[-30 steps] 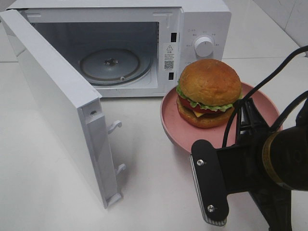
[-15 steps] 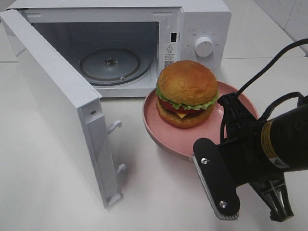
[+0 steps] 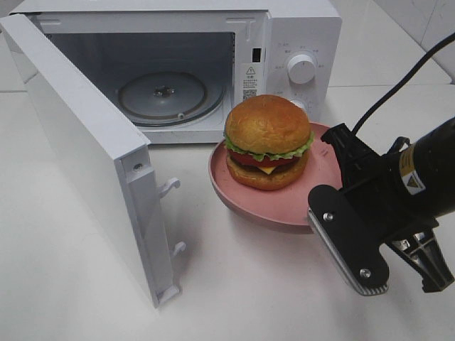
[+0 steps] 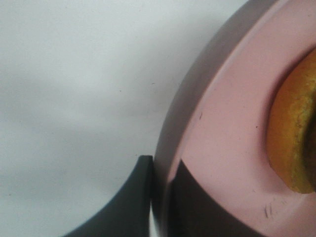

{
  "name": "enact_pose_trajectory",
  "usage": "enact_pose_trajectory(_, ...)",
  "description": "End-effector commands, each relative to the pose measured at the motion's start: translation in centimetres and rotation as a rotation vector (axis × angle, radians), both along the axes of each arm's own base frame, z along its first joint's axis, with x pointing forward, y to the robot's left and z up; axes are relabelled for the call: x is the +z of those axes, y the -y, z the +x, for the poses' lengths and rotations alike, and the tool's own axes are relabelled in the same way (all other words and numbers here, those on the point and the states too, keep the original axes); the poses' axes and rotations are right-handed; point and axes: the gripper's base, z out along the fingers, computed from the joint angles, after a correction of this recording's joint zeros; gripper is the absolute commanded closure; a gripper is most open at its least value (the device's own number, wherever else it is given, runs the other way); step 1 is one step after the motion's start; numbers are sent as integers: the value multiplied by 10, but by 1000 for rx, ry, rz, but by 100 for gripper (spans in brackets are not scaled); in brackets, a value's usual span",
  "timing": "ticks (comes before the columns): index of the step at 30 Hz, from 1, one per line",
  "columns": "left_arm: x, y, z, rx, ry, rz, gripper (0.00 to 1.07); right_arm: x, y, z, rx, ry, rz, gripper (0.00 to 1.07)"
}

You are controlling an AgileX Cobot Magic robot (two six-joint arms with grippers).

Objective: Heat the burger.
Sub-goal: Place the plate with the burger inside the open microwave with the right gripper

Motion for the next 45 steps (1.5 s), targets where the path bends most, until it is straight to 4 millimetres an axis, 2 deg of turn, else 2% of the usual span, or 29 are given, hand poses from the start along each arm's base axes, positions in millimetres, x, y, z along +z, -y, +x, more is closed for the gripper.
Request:
enact_pose_trajectory(1, 0, 0, -2, -4, 29, -8, 9, 13, 1, 11, 95, 50, 47, 107)
enact_pose_trajectory(13, 0, 0, -2, -4, 29, -8, 9, 15, 4, 16, 156, 71, 48, 107)
enact_pose_trajectory(15, 0, 0, -2, -4, 29, -8, 9, 17, -3, 15, 204, 109, 64, 107)
enact_pose_trajectory(22, 0, 0, -2, -4, 29, -8, 9, 19, -8, 15, 211, 129, 88, 107)
enact_pose_trajectory(26, 0, 0, -2, -4, 29, -8, 9, 26, -22, 13, 245, 154, 137, 107)
enact_pose_trajectory(29, 0, 0, -2, -4, 29, -8, 9, 28, -24, 14, 246, 164, 146, 107)
enact_pose_trajectory(37, 0, 0, -2, -4, 29, -8, 9, 23, -36, 26, 233, 133, 162, 107)
enact_pose_trajectory(45, 0, 0, -2, -4, 29, -8, 9, 17, -54, 48, 241, 108, 147, 107)
